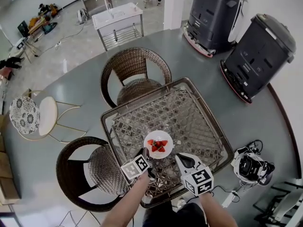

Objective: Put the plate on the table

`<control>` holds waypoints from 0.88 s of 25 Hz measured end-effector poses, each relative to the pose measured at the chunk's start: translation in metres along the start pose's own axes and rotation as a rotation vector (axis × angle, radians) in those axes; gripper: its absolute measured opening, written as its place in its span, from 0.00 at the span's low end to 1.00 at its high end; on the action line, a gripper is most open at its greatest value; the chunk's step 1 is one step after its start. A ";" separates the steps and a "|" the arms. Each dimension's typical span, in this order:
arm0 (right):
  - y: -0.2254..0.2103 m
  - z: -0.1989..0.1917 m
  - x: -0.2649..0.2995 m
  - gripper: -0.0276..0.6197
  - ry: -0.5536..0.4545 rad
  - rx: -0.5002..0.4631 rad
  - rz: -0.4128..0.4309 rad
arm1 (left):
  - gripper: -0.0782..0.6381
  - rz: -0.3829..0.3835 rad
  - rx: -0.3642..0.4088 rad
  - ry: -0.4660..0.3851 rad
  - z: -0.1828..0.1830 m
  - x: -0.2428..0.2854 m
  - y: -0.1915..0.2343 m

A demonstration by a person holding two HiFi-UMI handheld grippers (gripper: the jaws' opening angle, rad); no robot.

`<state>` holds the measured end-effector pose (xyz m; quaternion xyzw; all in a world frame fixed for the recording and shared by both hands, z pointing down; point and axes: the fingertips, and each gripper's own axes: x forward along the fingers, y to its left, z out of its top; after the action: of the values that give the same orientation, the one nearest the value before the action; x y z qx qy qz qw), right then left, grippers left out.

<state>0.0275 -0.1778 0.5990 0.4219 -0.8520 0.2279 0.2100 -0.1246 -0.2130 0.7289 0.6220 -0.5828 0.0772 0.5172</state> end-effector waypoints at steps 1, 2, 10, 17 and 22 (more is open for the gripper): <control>-0.001 0.001 0.000 0.05 -0.004 0.003 -0.003 | 0.19 -0.004 0.033 -0.015 0.003 -0.003 -0.002; -0.001 0.001 -0.001 0.05 -0.007 0.006 -0.005 | 0.19 -0.008 0.070 -0.032 0.006 -0.007 -0.004; 0.007 0.009 -0.003 0.05 -0.039 0.005 0.009 | 0.19 -0.110 0.427 -0.179 0.032 -0.053 -0.047; 0.022 0.024 -0.002 0.05 -0.080 -0.002 0.030 | 0.18 -0.201 0.670 -0.267 0.048 -0.095 -0.088; 0.029 0.038 -0.004 0.05 -0.122 0.000 0.037 | 0.12 -0.242 0.752 -0.311 0.055 -0.118 -0.112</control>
<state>0.0001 -0.1809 0.5598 0.4190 -0.8710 0.2055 0.1534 -0.0990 -0.2014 0.5598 0.8357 -0.5078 0.1284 0.1655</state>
